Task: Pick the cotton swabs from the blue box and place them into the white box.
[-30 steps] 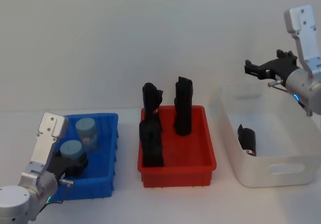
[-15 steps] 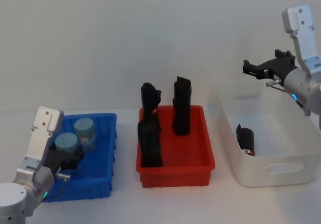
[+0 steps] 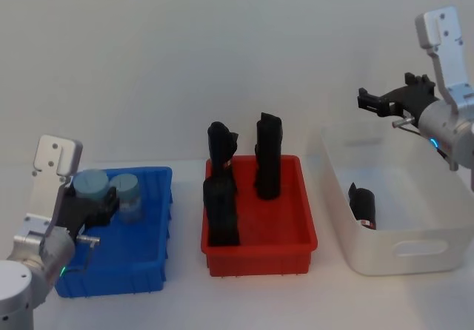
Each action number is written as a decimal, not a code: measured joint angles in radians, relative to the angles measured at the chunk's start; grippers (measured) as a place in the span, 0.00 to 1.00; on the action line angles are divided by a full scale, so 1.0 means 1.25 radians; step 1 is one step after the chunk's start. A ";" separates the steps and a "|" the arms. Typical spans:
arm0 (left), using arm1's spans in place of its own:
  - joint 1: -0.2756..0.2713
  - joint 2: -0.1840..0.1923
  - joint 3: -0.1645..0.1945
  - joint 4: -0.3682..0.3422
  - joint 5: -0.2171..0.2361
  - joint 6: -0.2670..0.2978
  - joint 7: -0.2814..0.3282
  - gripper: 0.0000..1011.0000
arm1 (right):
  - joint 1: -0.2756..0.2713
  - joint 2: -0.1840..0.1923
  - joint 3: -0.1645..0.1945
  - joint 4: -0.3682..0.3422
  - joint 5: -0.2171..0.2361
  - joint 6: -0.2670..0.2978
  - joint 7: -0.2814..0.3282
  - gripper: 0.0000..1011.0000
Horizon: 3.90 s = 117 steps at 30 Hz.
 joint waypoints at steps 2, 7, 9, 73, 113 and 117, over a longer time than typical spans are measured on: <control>0.001 0.002 -0.002 -0.012 0.000 -0.007 -0.007 0.67 | 0.000 0.000 -0.001 0.002 -0.005 -0.006 0.007 0.99; -0.001 0.004 -0.004 -0.031 0.004 -0.017 -0.033 0.67 | 0.004 0.001 -0.006 0.008 -0.017 -0.029 0.036 0.99; -0.004 0.004 -0.004 -0.039 0.011 -0.021 -0.051 0.67 | 0.005 0.001 -0.007 0.009 -0.020 -0.036 0.045 0.99; -0.204 -0.119 0.049 -0.008 0.171 -0.073 -0.304 0.67 | 0.024 0.001 -0.078 0.110 -0.079 -0.410 0.382 0.99; -0.202 -0.126 0.057 0.004 0.158 -0.087 -0.339 0.67 | 0.053 -0.020 -0.126 0.110 -0.054 -0.391 0.486 0.99; -0.201 -0.126 0.057 0.003 0.158 -0.086 -0.341 0.67 | 0.057 -0.023 -0.131 0.113 -0.056 -0.392 0.488 0.99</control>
